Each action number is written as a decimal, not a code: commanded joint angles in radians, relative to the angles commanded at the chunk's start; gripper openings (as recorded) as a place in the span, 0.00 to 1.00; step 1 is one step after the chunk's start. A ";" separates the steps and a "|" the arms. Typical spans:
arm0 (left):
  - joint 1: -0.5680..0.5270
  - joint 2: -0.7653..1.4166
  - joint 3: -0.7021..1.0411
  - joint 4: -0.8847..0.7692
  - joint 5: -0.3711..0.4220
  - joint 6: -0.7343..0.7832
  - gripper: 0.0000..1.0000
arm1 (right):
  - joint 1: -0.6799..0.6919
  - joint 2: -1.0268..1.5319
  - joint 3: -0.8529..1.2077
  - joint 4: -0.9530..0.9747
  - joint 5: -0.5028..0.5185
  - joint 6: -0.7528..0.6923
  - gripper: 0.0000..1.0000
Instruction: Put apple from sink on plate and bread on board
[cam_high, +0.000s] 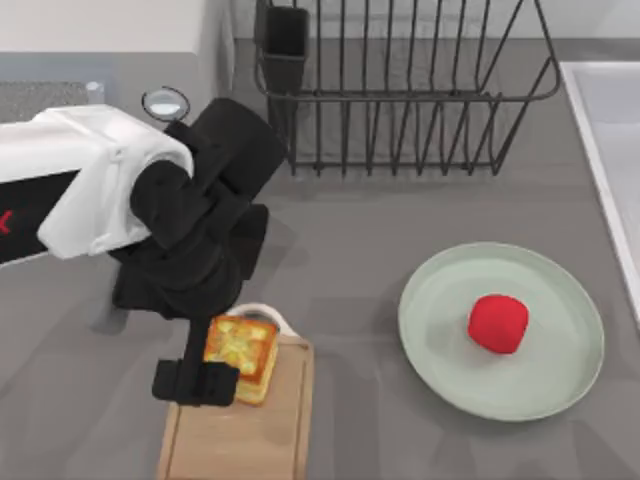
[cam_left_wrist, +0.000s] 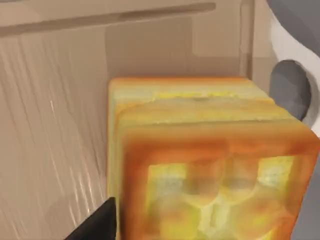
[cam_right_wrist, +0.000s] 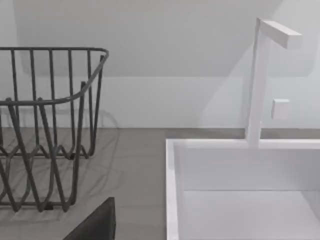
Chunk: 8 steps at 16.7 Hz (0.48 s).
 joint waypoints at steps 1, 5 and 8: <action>0.020 -0.058 -0.019 0.027 0.000 0.072 1.00 | 0.000 0.000 0.000 0.000 0.000 0.000 1.00; 0.124 -0.344 -0.146 0.161 -0.001 0.463 1.00 | 0.000 0.000 0.000 0.000 0.000 0.000 1.00; 0.225 -0.610 -0.296 0.288 0.000 0.835 1.00 | 0.000 0.000 0.000 0.000 0.000 0.000 1.00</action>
